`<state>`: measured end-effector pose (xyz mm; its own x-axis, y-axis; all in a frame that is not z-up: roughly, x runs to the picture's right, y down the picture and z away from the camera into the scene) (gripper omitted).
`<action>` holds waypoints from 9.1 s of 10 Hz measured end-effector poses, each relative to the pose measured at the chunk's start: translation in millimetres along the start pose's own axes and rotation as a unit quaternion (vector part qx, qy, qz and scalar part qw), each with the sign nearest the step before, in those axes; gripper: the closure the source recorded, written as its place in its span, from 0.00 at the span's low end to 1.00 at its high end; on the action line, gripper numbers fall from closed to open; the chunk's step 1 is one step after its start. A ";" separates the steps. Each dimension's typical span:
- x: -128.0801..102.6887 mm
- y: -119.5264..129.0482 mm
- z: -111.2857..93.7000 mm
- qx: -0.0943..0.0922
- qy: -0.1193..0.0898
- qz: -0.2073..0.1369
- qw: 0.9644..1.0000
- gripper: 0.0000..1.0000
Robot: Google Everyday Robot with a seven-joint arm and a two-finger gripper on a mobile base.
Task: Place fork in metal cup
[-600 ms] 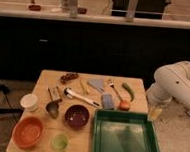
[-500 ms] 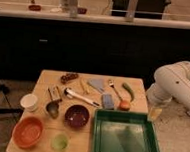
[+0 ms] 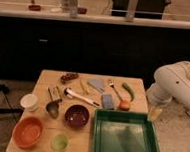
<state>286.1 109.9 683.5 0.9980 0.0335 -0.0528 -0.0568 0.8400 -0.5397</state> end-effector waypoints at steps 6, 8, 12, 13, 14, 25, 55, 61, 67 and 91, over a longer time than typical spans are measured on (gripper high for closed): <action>0.1 0.1 0.0 0.000 0.000 0.000 1.000 0.20; 0.1 0.1 0.0 0.000 0.000 0.000 1.000 0.20; 0.1 0.1 0.0 0.000 0.000 0.000 1.000 0.20; 0.1 0.1 0.0 0.000 0.000 0.000 1.000 0.20; 0.1 0.0 0.0 0.000 0.000 0.000 1.000 0.20; -31.3 -85.8 65.0 0.001 -0.015 0.082 0.997 0.20; -130.4 -130.4 123.2 0.034 -0.110 -0.046 0.992 0.20; -147.8 -153.8 130.4 0.039 -0.110 -0.049 0.992 0.20; -146.5 -175.4 178.8 0.013 -0.113 -0.045 0.992 0.20; -119.0 -178.6 236.5 -0.051 -0.048 -0.026 0.997 0.20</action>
<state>183.7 84.0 984.9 0.9973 0.0476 0.0563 -0.0022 0.7826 -0.6225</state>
